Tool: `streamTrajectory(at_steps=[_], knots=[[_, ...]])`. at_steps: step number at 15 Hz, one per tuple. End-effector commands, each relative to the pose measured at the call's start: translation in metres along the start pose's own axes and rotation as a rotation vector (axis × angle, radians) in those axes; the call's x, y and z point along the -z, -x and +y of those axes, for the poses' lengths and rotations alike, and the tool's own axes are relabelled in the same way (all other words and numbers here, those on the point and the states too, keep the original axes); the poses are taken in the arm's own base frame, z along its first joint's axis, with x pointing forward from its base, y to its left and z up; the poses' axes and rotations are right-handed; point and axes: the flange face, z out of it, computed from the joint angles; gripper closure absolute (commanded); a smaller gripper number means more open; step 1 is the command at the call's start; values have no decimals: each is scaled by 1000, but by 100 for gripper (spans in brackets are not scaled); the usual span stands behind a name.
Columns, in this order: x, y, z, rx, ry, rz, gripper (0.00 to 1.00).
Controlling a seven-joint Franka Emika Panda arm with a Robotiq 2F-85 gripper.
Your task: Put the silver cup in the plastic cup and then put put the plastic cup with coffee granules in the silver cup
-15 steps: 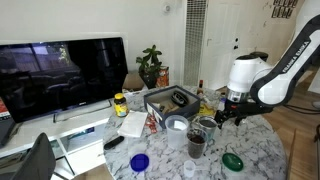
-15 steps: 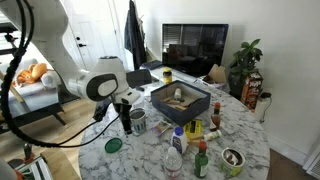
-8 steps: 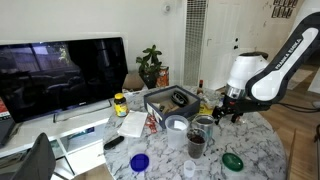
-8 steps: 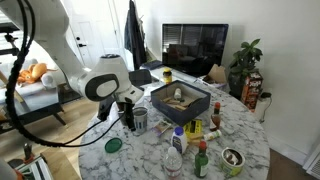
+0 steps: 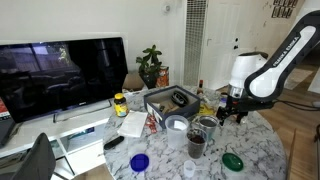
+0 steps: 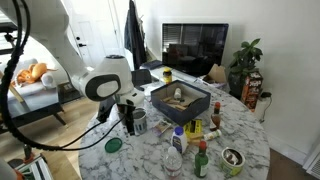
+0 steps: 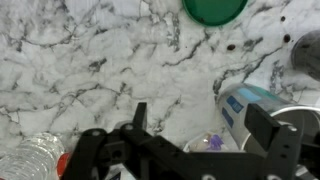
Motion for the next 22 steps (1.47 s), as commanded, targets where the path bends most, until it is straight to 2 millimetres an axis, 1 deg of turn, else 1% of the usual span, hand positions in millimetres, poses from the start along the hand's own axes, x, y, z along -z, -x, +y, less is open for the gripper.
streamTrajectory(at_steps=[1, 4, 7, 8, 9, 10, 11, 12, 13, 15, 17, 18, 20, 21, 22], knots=[[10, -4, -1, -13, -61, 40, 0], [7, -11, -7, -65, -116, 82, 0], [-1, -16, -8, -100, -137, 109, 0], [-3, -16, -9, -99, -144, 116, 6], [-6, -16, -11, -105, -150, 119, 26], [-8, -16, -13, -110, -157, 119, 31], [-10, -16, -17, -111, -166, 117, 32], [-12, -16, -19, -113, -172, 115, 39], [-15, -16, -22, -114, -180, 109, 49], [-21, -16, -24, -116, -186, 97, 65], [-24, -18, -21, -116, -187, 87, 79], [-25, -18, -19, -114, -185, 81, 87], [-29, -19, -5, -112, -158, 79, 99], [-30, -19, 1, -114, -149, 76, 100], [-27, -20, 2, -115, -152, 66, 100]])
